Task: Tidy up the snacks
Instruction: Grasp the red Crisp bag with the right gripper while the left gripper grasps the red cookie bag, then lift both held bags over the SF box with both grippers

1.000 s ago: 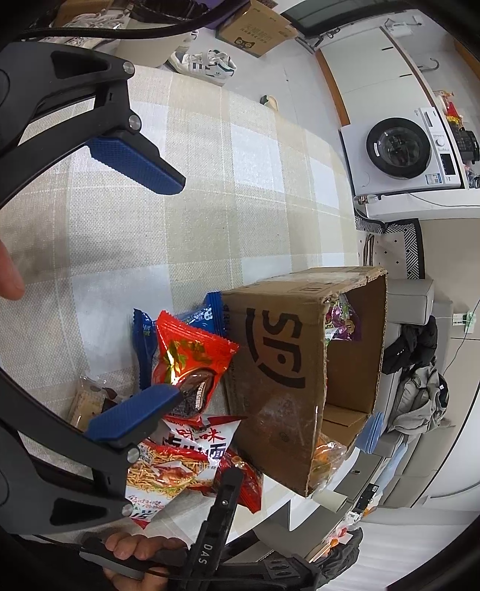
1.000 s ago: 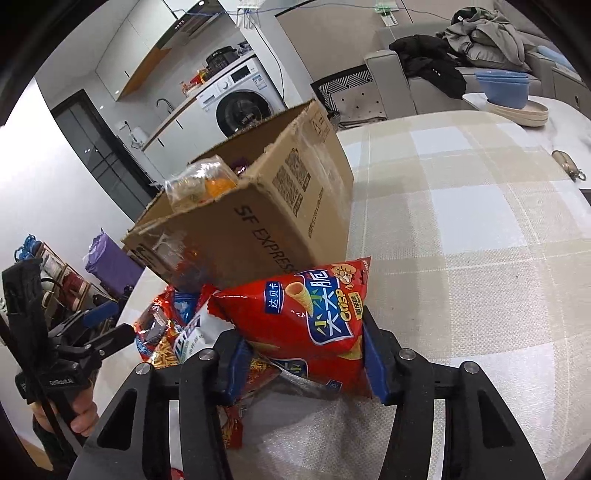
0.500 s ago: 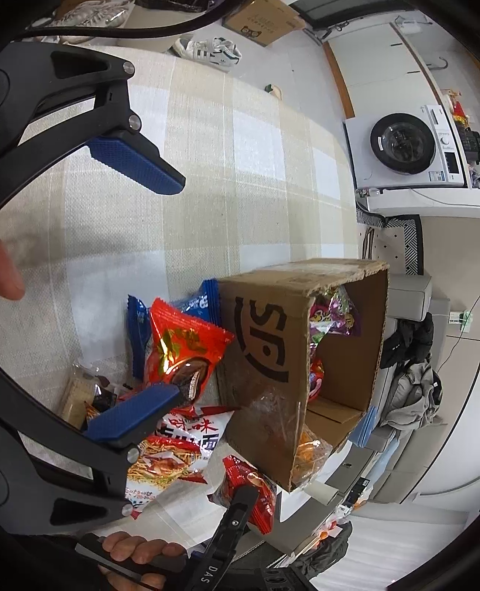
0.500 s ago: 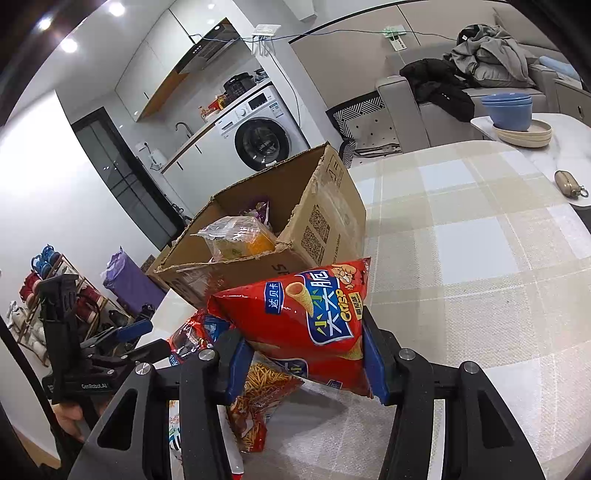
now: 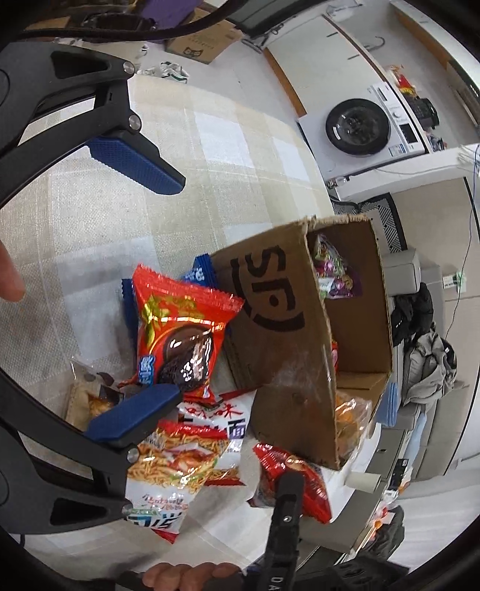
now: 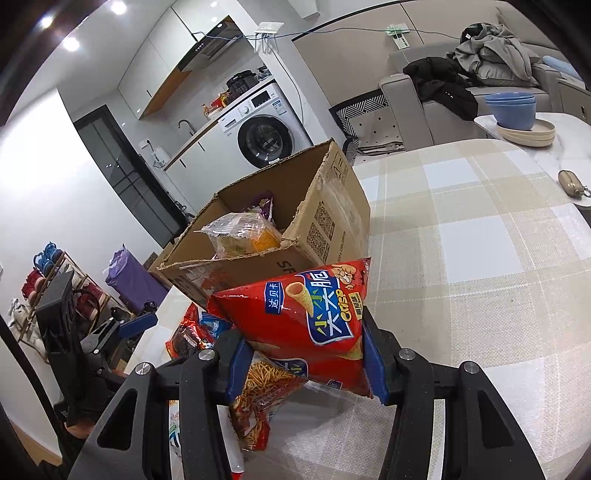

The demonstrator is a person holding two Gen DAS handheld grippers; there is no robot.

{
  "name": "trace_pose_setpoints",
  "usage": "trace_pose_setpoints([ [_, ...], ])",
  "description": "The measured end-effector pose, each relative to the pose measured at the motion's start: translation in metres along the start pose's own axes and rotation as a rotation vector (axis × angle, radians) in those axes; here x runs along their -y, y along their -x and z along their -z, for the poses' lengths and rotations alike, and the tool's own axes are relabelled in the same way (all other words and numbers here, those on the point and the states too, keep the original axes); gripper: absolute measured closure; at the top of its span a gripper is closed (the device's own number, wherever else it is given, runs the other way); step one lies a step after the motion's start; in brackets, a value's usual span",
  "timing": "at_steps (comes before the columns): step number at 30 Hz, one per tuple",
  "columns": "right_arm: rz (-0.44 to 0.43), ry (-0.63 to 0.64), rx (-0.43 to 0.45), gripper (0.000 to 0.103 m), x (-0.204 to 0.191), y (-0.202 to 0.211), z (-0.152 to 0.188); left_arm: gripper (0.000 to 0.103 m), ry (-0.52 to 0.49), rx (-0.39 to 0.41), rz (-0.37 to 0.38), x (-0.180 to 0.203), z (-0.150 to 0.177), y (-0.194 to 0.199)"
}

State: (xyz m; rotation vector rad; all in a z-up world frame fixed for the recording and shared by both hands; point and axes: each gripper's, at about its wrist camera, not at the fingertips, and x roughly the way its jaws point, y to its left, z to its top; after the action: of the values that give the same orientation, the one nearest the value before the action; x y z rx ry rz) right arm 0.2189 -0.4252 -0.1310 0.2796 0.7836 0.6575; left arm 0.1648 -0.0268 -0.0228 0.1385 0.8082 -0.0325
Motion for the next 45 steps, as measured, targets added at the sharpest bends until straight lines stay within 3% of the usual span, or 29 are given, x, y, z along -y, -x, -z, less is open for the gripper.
trace_pose_setpoints([
  [5, -0.001, -0.002, -0.006, 0.05, 0.001, -0.001, 0.0, 0.001, -0.02, -0.013, 0.02, 0.011, 0.001, -0.006],
  [10, -0.001, -0.002, -0.007, 0.05, 0.001, -0.001, 0.0, 0.011, -0.008, -0.022, 0.065, 0.013, 0.002, -0.013],
  [16, 0.0, 0.0, -0.007, 0.05, 0.001, -0.001, 0.0, 0.031, -0.047, 0.007, 0.103, 0.016, 0.005, -0.014],
  [17, -0.001, -0.001, -0.007, 0.05, 0.001, -0.001, 0.0, 0.04, -0.053, 0.01, 0.114, 0.018, 0.006, -0.013],
  [21, -0.001, -0.002, -0.006, 0.05, 0.001, -0.001, 0.0, 0.056, -0.067, 0.015, 0.145, 0.021, 0.009, -0.009],
  [41, -0.005, 0.004, 0.012, 0.05, 0.001, 0.004, -0.001, 0.062, -0.025, 0.032, 0.18, 0.004, 0.011, 0.004],
  [43, -0.005, 0.004, 0.011, 0.05, 0.001, 0.004, -0.001, 0.06, -0.028, 0.026, 0.175, 0.004, 0.011, 0.003],
  [45, -0.005, 0.002, 0.008, 0.05, 0.002, 0.004, -0.001, 0.05, -0.032, 0.016, 0.162, 0.007, 0.009, 0.002],
])
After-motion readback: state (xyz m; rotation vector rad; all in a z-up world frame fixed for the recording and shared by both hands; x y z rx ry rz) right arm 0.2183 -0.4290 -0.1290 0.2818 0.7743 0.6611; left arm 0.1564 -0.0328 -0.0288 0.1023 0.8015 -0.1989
